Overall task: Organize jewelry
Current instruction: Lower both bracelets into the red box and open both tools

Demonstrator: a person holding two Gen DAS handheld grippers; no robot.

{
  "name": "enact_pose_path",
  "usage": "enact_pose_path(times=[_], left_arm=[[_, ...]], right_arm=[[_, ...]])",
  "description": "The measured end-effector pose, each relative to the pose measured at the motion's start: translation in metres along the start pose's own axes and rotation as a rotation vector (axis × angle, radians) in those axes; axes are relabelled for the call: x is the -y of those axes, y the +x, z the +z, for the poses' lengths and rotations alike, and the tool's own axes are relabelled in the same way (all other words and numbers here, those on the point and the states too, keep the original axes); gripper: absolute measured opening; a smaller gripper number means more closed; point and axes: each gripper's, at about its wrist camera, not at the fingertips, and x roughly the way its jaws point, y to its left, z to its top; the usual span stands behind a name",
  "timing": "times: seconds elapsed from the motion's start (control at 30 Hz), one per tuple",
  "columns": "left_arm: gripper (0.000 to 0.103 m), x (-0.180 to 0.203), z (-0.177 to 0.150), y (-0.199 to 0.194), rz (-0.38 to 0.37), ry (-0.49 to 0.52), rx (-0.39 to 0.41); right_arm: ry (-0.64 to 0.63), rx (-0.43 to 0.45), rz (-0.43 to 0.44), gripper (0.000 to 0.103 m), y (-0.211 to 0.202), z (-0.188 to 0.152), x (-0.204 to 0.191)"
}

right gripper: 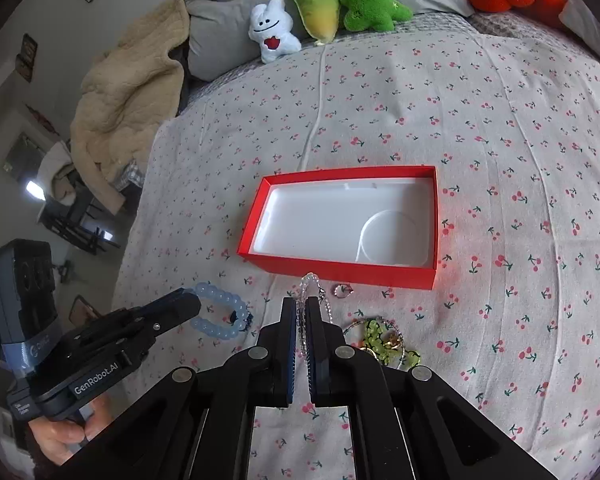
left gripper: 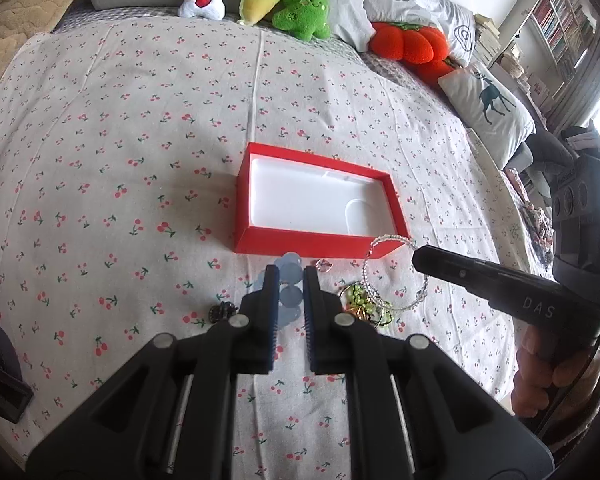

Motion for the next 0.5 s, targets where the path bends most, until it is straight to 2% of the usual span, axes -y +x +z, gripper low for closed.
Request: enact_pose_path(times=[0.17, 0.33, 0.5], left_arm=[[0.013, 0.01, 0.022, -0.003, -0.078, -0.014, 0.061], [0.013, 0.021, 0.044, 0.014, -0.177, -0.036, 0.084], [0.013, 0.018, 0.053, 0.043, -0.176, -0.059, 0.074]], right_arm=[[0.03, 0.071, -0.009, 0.004, -0.012, 0.017, 0.005], [0.065, 0.118, -0.034, 0.004, -0.009, 0.033, 0.016], [0.102, 0.132, -0.049, 0.004, 0.002, 0.046, 0.029]])
